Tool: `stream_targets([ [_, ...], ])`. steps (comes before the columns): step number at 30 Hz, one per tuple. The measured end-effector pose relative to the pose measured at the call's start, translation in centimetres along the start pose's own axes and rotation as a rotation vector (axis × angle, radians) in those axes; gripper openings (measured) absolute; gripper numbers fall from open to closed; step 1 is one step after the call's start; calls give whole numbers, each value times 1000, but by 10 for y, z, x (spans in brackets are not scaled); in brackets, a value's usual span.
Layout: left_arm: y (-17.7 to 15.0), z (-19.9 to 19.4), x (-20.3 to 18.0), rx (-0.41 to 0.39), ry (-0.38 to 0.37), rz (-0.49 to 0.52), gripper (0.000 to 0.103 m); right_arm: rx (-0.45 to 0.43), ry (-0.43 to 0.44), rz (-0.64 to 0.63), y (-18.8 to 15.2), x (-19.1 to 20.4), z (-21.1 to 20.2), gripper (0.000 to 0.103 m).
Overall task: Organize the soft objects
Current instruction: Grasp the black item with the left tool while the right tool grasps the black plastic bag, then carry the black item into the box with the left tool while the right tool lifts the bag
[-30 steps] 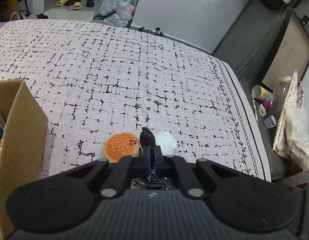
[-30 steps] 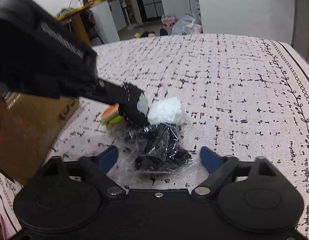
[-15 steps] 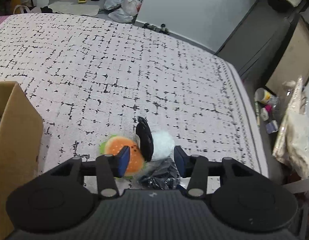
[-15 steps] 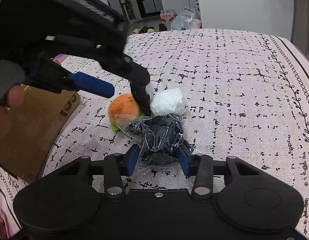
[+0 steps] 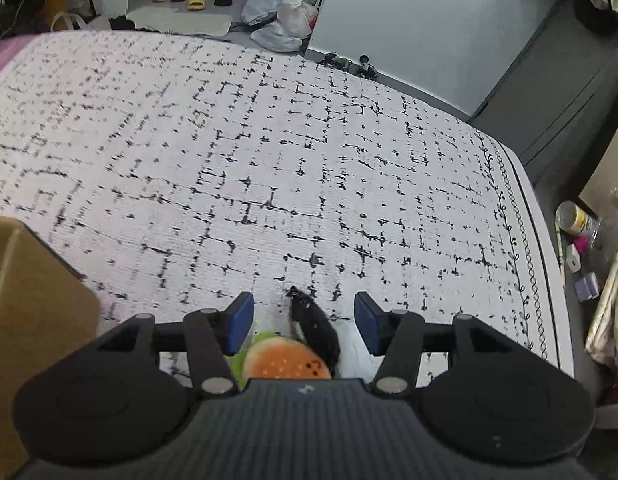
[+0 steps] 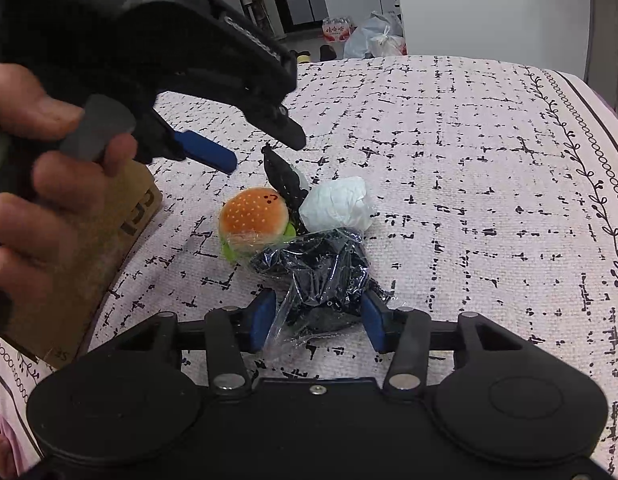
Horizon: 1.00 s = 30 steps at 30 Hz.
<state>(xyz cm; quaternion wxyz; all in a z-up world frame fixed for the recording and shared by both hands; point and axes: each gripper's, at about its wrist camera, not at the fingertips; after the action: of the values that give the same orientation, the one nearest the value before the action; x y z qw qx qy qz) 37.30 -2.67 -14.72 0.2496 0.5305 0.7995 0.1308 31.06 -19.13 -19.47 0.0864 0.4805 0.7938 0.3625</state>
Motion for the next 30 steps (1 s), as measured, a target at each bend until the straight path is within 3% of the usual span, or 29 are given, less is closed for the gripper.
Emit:
stream_targets([
  [3, 0, 10, -1, 29, -15, -25, 53, 7, 1, 7, -1, -2, 3, 47],
  [6, 0, 20, 0, 48, -27, -47, 45, 3, 5, 14, -1, -5, 4, 47],
  [8, 0, 24, 0, 47, -17, -48, 18, 1, 6, 16, -1, -6, 5, 43],
  [19, -5, -11, 4, -10, -59, -59, 15, -24, -23, 20, 0, -5, -6, 23],
  [30, -17, -57, 5, -66, -84, 3, 15, -47, -75, 47, -4, -2, -47, 22],
])
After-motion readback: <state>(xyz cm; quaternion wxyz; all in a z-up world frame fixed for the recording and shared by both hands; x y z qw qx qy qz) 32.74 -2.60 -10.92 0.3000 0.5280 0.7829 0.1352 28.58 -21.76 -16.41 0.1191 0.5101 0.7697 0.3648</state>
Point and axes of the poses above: each gripper's, at about its wrist camera, not at the fingertips, and z roughly the way its jaws point, x to its left, y to its top
